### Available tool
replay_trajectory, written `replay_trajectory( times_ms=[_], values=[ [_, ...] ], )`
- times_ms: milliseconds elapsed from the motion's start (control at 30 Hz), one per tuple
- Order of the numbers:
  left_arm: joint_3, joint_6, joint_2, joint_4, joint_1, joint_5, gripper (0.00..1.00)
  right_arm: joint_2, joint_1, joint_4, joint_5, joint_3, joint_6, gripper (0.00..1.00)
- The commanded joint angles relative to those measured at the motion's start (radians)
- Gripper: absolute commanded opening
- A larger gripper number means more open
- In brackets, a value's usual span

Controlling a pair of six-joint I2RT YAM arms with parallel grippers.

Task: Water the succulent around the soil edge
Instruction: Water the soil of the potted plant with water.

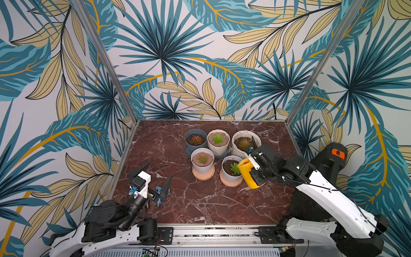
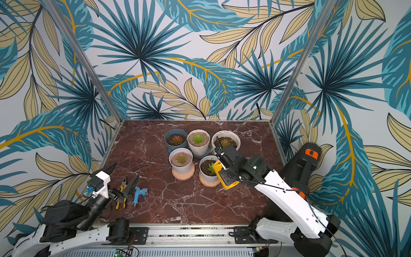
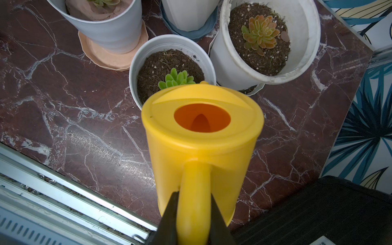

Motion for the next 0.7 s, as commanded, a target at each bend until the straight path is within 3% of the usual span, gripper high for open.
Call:
replay_trajectory(
  times_ms=[0,667],
  values=[
    [-0.011,0.005,0.008,0.013,0.006,0.008,1.00,-0.024,-0.003,-0.039,0.003,0.032,0.021,0.00],
    [-0.010,-0.001,0.008,0.010,0.008,0.012,1.00,-0.083,-0.004,-0.095,-0.076,0.008,0.053,0.00]
  ],
)
